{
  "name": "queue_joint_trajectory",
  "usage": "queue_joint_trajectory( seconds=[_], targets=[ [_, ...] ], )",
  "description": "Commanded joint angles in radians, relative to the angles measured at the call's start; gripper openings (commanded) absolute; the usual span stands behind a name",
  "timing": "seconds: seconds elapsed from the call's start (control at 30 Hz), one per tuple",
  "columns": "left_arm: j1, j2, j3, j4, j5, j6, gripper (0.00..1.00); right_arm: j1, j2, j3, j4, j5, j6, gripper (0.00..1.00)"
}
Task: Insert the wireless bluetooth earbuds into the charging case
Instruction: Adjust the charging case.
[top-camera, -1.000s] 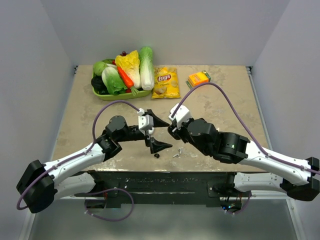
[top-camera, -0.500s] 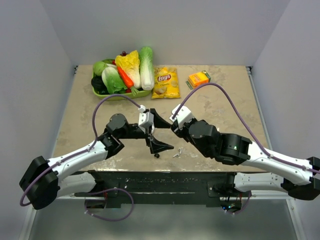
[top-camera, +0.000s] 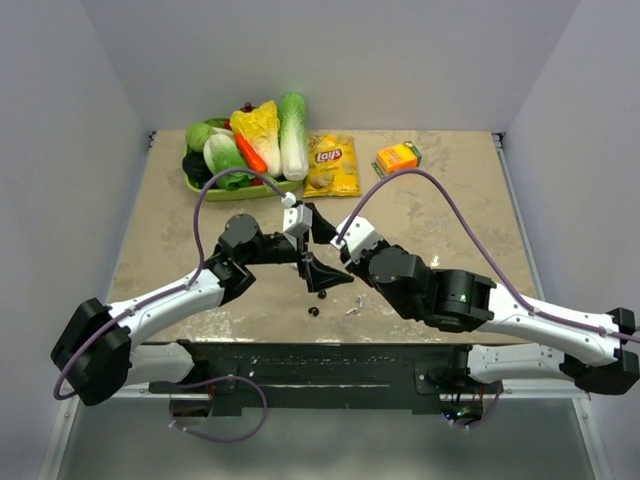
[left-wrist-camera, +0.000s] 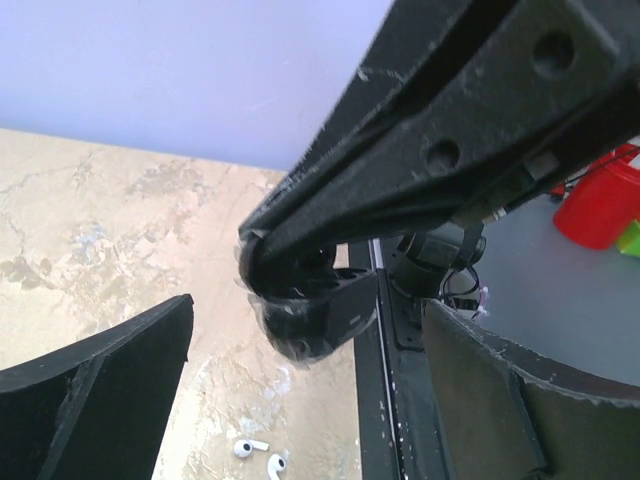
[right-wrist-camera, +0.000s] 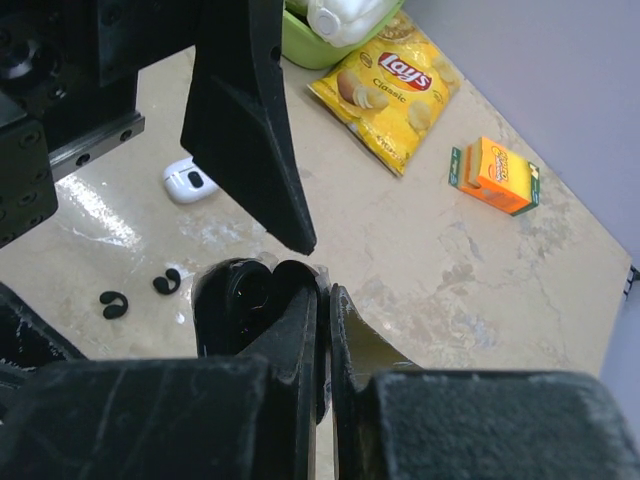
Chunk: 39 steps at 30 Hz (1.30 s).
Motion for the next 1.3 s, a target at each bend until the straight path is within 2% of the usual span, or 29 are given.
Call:
queue_joint_trajectory(
  seconds=[0.0,0.1,0.13,0.2,0.37,0.5,0.67,0.8,0.93,1.07,1.17,1.2,1.27],
  targets=[
    [0.015,0.020,0.056,0.068,0.032,-0.052,1.00,0.012,-0.002,0.014,0.023,0.052,-0.014,0.00],
    [0.015,0.047,0.072,0.064,0.052,-0.053,0.95,0.017,0.001,0.012,0.026,0.057,-0.014,0.00],
    [0.015,0.053,0.076,0.061,0.057,-0.052,0.88,0.017,0.000,0.011,0.027,0.058,-0.014,0.00],
    [0.015,0.071,0.080,0.059,0.072,-0.055,0.83,0.018,0.001,0.009,0.030,0.058,-0.014,0.00],
    [0.015,0.105,0.091,0.062,0.098,-0.066,0.63,0.021,0.001,0.008,0.033,0.060,-0.014,0.00],
    [0.017,0.113,0.092,0.073,0.101,-0.069,0.42,0.026,0.005,0.006,0.036,0.057,-0.014,0.00],
    [0.017,0.119,0.092,0.076,0.100,-0.066,0.37,0.027,0.006,0.003,0.040,0.043,-0.013,0.00],
    [0.017,0.122,0.083,0.106,0.103,-0.076,0.67,0.027,0.005,0.003,0.041,0.026,-0.010,0.00],
    [0.015,0.123,0.076,0.116,0.096,-0.084,0.73,0.029,0.005,0.003,0.041,0.024,-0.010,0.00],
    [0.017,0.123,0.077,0.116,0.100,-0.082,0.70,0.029,0.004,0.005,0.046,0.024,-0.013,0.00],
    [0.017,0.135,0.083,0.117,0.109,-0.085,0.58,0.029,0.008,0.006,0.046,0.023,-0.013,0.00],
    [0.017,0.140,0.085,0.120,0.119,-0.087,0.51,0.029,0.006,0.005,0.046,0.021,-0.013,0.00],
    [0.017,0.148,0.086,0.125,0.124,-0.095,0.46,0.029,0.008,0.003,0.049,0.018,-0.013,0.00]
  ],
)
